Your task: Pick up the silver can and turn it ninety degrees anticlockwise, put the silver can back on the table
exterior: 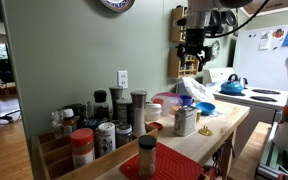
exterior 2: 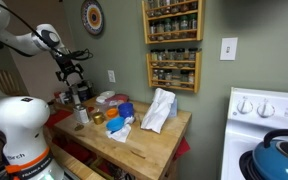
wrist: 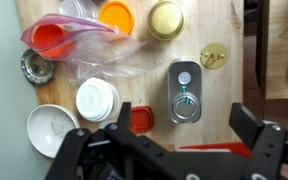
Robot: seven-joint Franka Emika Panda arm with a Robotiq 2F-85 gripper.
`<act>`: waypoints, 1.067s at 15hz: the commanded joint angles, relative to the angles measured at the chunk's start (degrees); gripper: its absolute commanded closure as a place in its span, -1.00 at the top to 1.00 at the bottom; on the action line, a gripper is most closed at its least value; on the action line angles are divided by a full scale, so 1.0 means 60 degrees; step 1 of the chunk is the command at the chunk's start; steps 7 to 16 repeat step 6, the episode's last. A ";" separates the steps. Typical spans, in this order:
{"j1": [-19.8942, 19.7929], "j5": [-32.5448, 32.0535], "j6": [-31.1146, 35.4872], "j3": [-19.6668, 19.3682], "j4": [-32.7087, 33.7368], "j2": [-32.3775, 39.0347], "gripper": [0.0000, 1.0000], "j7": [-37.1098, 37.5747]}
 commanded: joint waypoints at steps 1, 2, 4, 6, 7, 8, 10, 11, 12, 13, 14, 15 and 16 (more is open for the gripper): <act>0.0277 0.0262 -0.0784 -0.0268 0.0308 -0.0221 1.00 -0.0351; 0.0194 0.0079 -0.0417 -0.0184 0.0249 -0.0078 1.00 -0.0102; 0.0201 0.0083 -0.0549 -0.0202 0.0343 -0.0116 1.00 -0.0127; 0.0201 0.0083 -0.0551 -0.0202 0.0346 -0.0115 1.00 -0.0129; 0.0201 0.0083 -0.0551 -0.0202 0.0346 -0.0115 1.00 -0.0129; 0.0201 0.0083 -0.0551 -0.0202 0.0346 -0.0115 1.00 -0.0129; 0.0201 0.0083 -0.0551 -0.0202 0.0346 -0.0115 1.00 -0.0129; 0.0201 0.0083 -0.0551 -0.0202 0.0346 -0.0115 1.00 -0.0129; 0.0201 0.0083 -0.0551 -0.0202 0.0346 -0.0115 1.00 -0.0129; 0.0201 0.0083 -0.0551 -0.0202 0.0346 -0.0115 1.00 -0.0129; 0.0201 0.0083 -0.0551 -0.0202 0.0346 -0.0115 1.00 -0.0129; 0.0201 0.0083 -0.0551 -0.0202 0.0346 -0.0115 1.00 -0.0129; 0.0201 0.0083 -0.0551 -0.0202 0.0346 -0.0115 1.00 -0.0129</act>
